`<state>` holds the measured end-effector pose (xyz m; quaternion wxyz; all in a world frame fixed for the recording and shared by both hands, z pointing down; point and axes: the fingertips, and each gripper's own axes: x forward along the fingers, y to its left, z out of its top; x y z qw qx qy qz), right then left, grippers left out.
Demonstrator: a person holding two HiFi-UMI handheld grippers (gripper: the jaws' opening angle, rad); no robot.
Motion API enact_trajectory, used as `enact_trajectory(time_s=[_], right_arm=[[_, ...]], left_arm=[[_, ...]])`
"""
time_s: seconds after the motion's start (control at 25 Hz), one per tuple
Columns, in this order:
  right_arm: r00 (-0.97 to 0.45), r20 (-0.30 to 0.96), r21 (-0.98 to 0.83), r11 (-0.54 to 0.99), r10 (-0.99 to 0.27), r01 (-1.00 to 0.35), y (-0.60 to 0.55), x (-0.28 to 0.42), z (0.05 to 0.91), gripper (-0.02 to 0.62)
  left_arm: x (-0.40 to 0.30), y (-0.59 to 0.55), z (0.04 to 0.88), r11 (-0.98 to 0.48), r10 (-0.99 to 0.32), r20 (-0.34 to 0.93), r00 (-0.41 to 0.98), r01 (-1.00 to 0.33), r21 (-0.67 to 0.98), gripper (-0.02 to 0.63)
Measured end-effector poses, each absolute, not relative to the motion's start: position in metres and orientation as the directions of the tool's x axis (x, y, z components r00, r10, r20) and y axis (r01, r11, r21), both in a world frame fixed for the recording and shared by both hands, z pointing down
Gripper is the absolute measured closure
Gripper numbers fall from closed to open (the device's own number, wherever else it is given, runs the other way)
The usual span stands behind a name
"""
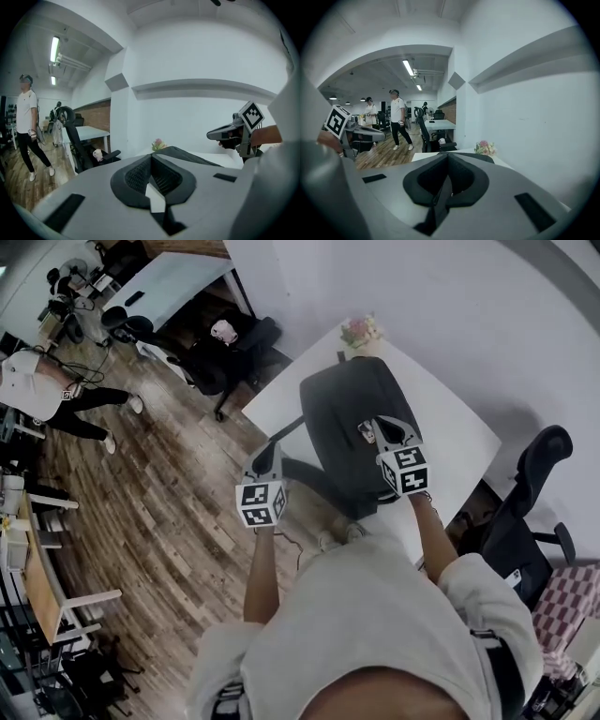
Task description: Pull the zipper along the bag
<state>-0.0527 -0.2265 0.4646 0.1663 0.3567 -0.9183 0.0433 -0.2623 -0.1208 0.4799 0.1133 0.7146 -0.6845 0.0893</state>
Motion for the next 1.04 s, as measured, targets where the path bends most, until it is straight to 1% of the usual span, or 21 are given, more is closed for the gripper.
enact_trajectory(time_s=[0.32,1.04], right_arm=[[-0.705,0.33,0.06,0.759,-0.628,-0.648,-0.225,-0.069,0.458,0.581],[-0.697,0.356,0.087,0.765,-0.623,-0.639,-0.214,-0.07,0.475,0.581]], left_arm=[[-0.272,-0.119,0.474,-0.015,-0.96,0.28,0.026,-0.999,0.04,0.58],[-0.263,-0.121,0.486,-0.048,-0.955,0.293,0.052,-0.999,0.024,0.58]])
